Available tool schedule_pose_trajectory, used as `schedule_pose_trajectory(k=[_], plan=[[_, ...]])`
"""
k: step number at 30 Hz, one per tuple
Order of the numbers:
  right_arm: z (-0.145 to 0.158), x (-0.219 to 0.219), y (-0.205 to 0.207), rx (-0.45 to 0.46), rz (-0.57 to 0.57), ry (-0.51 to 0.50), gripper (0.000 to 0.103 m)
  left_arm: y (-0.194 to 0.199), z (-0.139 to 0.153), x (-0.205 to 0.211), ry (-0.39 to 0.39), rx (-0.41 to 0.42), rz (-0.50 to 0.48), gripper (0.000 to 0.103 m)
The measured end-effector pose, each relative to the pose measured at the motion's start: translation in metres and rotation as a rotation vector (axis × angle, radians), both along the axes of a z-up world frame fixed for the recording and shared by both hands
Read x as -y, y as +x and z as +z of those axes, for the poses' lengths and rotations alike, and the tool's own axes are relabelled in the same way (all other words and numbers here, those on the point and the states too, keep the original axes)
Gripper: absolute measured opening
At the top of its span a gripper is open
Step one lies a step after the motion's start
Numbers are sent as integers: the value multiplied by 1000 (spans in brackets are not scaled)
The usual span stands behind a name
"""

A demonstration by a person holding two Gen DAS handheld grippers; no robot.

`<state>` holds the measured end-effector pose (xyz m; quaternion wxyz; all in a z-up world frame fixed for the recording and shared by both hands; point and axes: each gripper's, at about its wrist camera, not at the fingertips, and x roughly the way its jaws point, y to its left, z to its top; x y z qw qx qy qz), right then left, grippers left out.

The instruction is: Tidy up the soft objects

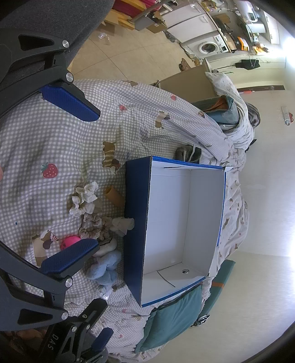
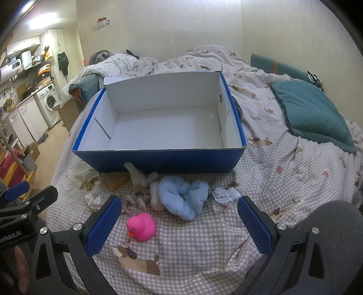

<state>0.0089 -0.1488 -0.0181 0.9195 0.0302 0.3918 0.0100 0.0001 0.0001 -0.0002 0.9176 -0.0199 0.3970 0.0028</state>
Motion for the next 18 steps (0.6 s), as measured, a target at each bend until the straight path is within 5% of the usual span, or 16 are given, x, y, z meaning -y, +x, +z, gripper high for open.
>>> schedule_pose_trajectory(k=[18], plan=[[0,0,-1,5,-2,0,103,0,0,0,2,0,0,103]])
